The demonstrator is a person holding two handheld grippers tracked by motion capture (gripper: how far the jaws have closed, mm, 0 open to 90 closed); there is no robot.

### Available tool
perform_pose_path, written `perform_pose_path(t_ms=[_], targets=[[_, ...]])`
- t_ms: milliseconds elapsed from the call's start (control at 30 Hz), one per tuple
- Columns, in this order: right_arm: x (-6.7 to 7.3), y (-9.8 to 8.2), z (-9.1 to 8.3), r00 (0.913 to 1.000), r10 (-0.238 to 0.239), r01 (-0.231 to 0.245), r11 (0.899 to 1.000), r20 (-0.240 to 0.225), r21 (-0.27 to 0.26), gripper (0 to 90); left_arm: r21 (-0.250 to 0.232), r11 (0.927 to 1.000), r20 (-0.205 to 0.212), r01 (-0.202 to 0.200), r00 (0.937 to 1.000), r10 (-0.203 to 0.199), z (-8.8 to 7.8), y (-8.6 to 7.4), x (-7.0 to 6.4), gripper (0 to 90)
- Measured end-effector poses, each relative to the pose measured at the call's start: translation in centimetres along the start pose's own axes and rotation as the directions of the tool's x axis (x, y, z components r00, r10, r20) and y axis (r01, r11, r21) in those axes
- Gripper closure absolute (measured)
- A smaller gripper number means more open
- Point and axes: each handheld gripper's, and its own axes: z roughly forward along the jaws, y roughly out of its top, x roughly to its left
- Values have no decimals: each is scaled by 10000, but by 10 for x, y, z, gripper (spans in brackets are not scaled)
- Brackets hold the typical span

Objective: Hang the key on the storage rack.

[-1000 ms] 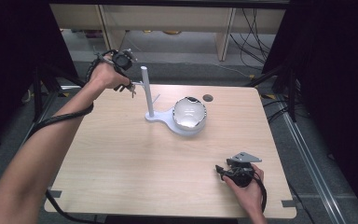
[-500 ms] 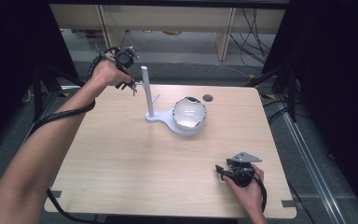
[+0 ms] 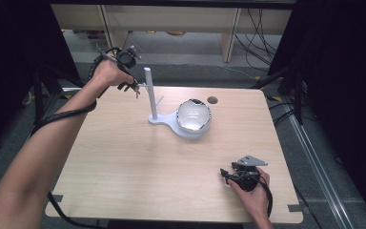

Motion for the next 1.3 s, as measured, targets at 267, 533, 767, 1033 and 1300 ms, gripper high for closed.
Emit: perform_pose_path(t_ms=[267, 533, 767, 1033, 1300], targets=[[0, 0, 0, 10000, -45, 45, 10000, -18, -13, 442, 23, 10000, 88, 61, 9999, -61, 0, 2, 1, 669], [0, -1, 1, 9998, -206, 206, 9997, 35, -121, 439, 52, 9999, 164, -138, 9998, 137, 1, 4, 3, 667], [0, -1, 1, 9998, -214, 215, 9997, 43, -124, 438, 63, 9998, 88, -185, 9998, 184, 1, 4, 3, 674], [0, -1, 1, 9998, -201, 201, 9997, 21, -130, 438, -92, 9998, -216, -149, 9997, 147, 1, 2, 8, 688], [0, -1, 1, 9997, -241, 242, 9996, 60, -121, 437, -364, 9993, -257, 14, 9997, -23, -5, -5, 6, 654]])
